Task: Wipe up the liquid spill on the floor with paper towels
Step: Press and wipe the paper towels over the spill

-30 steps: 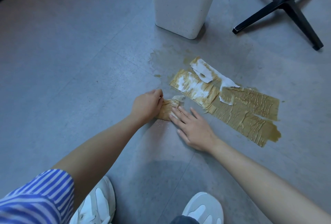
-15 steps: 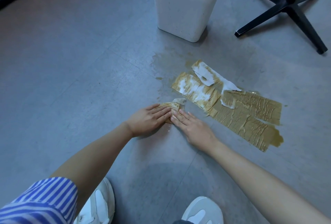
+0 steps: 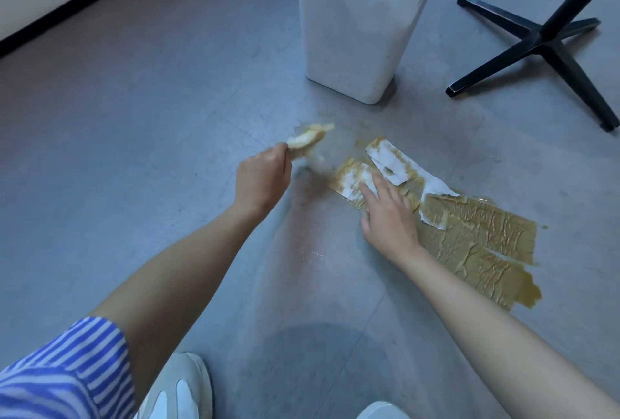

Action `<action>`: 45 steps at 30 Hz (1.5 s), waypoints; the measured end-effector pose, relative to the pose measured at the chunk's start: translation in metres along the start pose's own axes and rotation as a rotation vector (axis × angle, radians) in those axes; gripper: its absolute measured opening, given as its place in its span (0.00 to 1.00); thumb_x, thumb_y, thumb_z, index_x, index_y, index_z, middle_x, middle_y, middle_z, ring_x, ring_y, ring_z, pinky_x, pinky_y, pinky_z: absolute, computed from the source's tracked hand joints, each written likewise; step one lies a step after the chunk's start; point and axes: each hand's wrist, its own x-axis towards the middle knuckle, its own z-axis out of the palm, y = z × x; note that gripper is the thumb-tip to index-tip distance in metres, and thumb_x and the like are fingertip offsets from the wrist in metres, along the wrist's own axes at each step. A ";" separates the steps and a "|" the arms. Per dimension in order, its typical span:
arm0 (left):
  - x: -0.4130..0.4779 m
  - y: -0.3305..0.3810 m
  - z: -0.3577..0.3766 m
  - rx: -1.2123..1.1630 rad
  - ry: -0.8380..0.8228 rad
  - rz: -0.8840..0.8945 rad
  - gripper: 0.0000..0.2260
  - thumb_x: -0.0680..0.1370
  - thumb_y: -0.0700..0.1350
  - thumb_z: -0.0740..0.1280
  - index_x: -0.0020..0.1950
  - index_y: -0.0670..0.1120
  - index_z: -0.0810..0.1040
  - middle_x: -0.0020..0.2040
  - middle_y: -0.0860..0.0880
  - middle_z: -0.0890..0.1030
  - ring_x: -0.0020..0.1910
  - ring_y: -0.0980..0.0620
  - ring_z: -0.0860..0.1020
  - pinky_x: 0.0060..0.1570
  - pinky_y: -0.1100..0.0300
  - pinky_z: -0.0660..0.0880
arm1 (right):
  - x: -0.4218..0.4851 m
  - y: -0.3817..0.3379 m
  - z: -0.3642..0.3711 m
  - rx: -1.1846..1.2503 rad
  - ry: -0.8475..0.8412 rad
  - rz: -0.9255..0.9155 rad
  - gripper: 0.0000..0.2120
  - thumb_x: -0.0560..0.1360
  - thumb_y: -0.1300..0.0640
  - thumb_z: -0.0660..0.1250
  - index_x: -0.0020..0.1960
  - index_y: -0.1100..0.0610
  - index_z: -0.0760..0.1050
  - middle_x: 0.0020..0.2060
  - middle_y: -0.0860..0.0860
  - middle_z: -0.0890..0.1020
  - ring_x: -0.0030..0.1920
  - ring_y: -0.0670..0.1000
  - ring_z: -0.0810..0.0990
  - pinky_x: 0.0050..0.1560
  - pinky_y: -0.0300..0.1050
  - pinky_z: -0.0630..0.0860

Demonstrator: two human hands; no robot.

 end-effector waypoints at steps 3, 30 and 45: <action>0.006 -0.001 0.000 0.060 -0.001 0.043 0.06 0.72 0.40 0.63 0.35 0.41 0.74 0.30 0.45 0.76 0.23 0.43 0.68 0.24 0.62 0.56 | -0.001 0.010 0.002 -0.060 -0.071 0.065 0.27 0.77 0.56 0.57 0.75 0.55 0.59 0.76 0.55 0.55 0.76 0.55 0.53 0.70 0.55 0.59; -0.041 0.008 0.040 0.187 -0.587 0.400 0.29 0.76 0.33 0.46 0.78 0.37 0.47 0.78 0.38 0.52 0.77 0.42 0.52 0.75 0.54 0.43 | -0.005 0.028 0.007 -0.051 -0.227 0.063 0.27 0.81 0.46 0.47 0.78 0.49 0.46 0.78 0.50 0.45 0.77 0.51 0.44 0.75 0.56 0.47; -0.065 0.011 0.045 0.107 -0.542 0.614 0.23 0.75 0.38 0.52 0.69 0.37 0.72 0.67 0.34 0.73 0.64 0.30 0.72 0.59 0.40 0.74 | -0.006 0.026 0.004 -0.065 -0.239 0.044 0.27 0.82 0.46 0.47 0.78 0.50 0.46 0.78 0.51 0.45 0.77 0.52 0.44 0.75 0.57 0.48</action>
